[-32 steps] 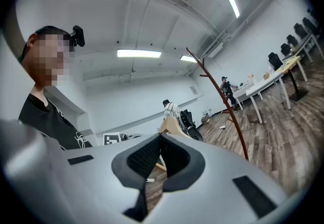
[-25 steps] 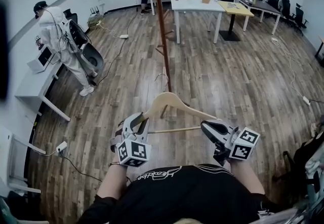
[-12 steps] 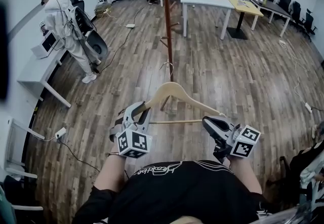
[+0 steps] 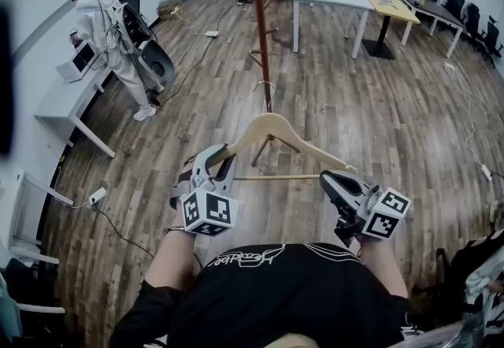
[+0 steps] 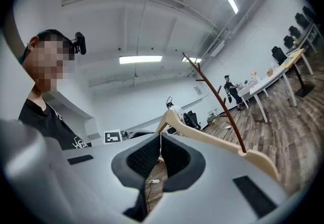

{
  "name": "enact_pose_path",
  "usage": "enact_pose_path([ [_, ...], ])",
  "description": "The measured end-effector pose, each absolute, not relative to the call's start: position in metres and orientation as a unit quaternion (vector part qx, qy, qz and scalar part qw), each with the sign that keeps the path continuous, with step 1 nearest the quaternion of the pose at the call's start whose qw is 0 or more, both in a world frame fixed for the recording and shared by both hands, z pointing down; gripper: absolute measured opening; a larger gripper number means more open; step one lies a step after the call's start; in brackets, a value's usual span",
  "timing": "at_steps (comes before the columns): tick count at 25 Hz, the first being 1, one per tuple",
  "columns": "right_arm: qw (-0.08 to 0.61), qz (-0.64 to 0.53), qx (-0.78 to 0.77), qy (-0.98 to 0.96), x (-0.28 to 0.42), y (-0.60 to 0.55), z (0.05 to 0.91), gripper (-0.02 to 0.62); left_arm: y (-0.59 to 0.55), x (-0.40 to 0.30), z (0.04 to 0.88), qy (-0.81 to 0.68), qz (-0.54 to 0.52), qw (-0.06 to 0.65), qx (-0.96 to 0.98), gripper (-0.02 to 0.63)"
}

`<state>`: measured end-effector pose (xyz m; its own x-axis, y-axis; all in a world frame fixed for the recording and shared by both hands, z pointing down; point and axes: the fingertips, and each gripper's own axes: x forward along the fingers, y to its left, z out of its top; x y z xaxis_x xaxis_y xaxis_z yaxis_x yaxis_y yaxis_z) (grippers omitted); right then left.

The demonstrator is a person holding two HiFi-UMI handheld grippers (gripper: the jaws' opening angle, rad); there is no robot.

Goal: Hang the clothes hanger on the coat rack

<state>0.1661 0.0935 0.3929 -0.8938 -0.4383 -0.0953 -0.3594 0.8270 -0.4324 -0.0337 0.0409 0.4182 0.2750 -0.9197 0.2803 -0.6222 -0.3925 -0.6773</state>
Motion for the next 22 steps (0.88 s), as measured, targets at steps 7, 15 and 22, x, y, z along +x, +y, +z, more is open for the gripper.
enact_pose_path([
  [7,0.103,-0.206,-0.200,0.952,0.182,0.089,0.394,0.039,0.035,-0.020,0.409,0.510,-0.329,0.235,-0.759,0.097],
  [15,0.097,-0.213,-0.199,0.952,0.174,0.062,0.401,0.038,0.007,-0.035,0.411,0.514,-0.330,0.233,-0.757,0.097],
  [22,0.092,-0.224,-0.221,0.945,0.157,0.002,0.413,0.040,-0.063,-0.055,0.425,0.502,-0.328,0.227,-0.767,0.097],
])
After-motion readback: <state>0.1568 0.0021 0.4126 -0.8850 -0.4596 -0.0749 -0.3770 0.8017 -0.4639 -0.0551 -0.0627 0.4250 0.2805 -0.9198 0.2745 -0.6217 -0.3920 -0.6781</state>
